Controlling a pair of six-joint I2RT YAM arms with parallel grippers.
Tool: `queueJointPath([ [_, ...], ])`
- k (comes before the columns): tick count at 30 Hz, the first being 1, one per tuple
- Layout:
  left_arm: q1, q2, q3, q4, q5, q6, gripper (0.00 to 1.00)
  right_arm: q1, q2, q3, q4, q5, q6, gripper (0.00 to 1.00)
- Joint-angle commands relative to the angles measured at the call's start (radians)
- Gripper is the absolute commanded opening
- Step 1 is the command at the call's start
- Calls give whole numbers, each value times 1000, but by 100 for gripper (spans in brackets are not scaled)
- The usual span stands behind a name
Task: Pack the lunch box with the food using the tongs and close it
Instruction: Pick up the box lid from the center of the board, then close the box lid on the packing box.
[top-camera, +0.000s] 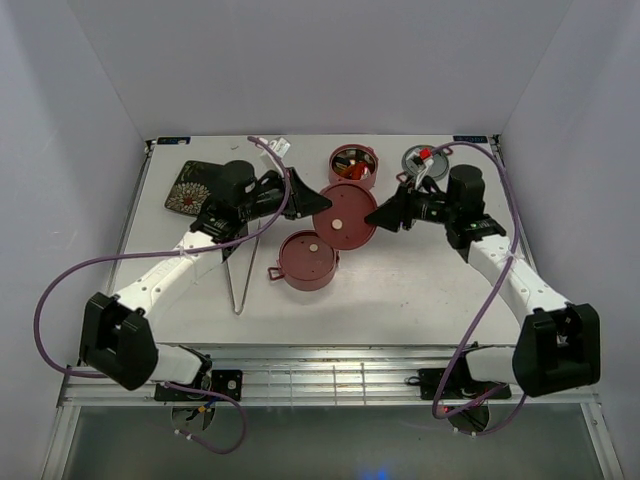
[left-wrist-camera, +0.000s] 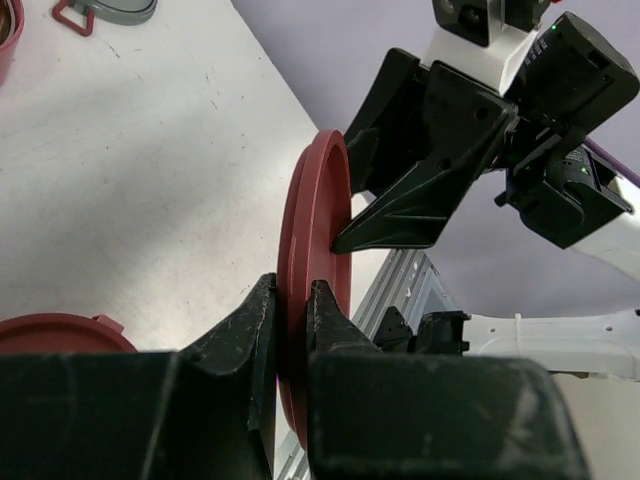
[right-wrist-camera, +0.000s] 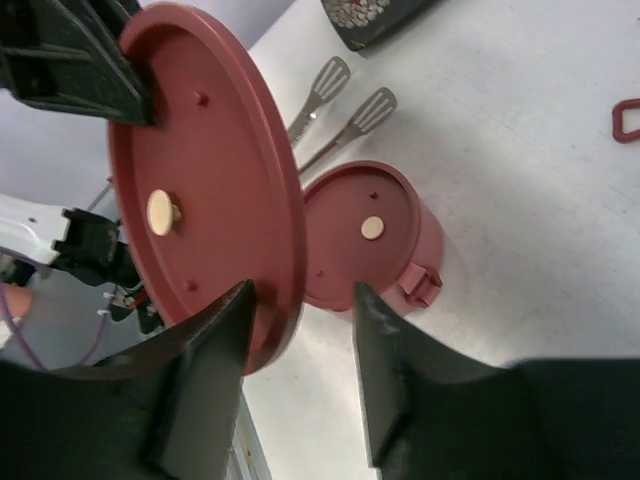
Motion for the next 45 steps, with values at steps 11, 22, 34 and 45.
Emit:
queueJointPath([
  [11, 5, 64, 128, -83, -208, 82, 79, -37, 144, 249, 71, 94, 96, 8],
  [22, 3, -111, 17, -353, -650, 59, 98, -101, 686, 796, -84, 231, 157, 8],
  [34, 2, -260, -158, -343, -646, 80, 98, -100, 990, 1095, -261, 349, 182, 8],
  [45, 2, -228, -157, -321, -661, 88, 98, -100, 1093, 1162, -322, 429, 188, 12],
])
